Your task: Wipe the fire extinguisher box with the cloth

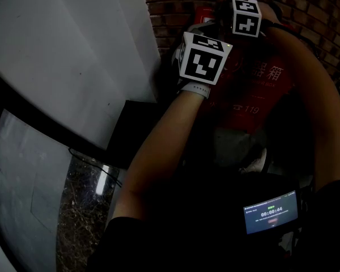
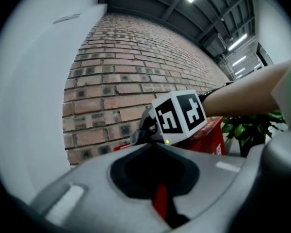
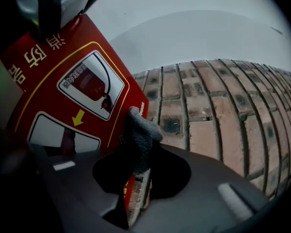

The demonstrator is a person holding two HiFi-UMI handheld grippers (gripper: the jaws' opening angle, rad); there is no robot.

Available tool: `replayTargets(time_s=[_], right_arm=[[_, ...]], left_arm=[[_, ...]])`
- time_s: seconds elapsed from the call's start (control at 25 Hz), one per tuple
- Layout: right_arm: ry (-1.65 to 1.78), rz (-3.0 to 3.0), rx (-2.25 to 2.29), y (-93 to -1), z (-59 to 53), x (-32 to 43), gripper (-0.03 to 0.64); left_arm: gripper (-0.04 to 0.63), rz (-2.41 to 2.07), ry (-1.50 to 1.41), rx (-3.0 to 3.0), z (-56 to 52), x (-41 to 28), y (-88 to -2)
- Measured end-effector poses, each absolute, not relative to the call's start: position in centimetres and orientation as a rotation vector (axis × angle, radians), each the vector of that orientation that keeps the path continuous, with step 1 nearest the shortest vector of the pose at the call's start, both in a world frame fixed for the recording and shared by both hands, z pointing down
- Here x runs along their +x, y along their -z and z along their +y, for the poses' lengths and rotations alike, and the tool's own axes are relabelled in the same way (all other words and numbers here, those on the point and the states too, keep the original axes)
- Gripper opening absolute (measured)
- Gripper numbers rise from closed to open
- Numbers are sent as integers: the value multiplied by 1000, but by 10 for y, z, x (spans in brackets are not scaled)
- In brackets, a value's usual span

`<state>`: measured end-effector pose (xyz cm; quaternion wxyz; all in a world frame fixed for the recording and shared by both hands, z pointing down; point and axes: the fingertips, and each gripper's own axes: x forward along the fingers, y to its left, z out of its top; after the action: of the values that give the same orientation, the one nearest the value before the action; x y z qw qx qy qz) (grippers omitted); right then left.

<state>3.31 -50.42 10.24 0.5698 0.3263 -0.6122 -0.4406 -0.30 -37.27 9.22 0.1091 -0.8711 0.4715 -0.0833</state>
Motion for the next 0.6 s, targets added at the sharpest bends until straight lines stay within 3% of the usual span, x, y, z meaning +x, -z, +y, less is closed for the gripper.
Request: replayTargets(time_s=[0.6], right_arm=[[1019,-1494,704,-109,-440,28,60]], left_arm=[[2,1376,249,-2636,-364,3,-93]])
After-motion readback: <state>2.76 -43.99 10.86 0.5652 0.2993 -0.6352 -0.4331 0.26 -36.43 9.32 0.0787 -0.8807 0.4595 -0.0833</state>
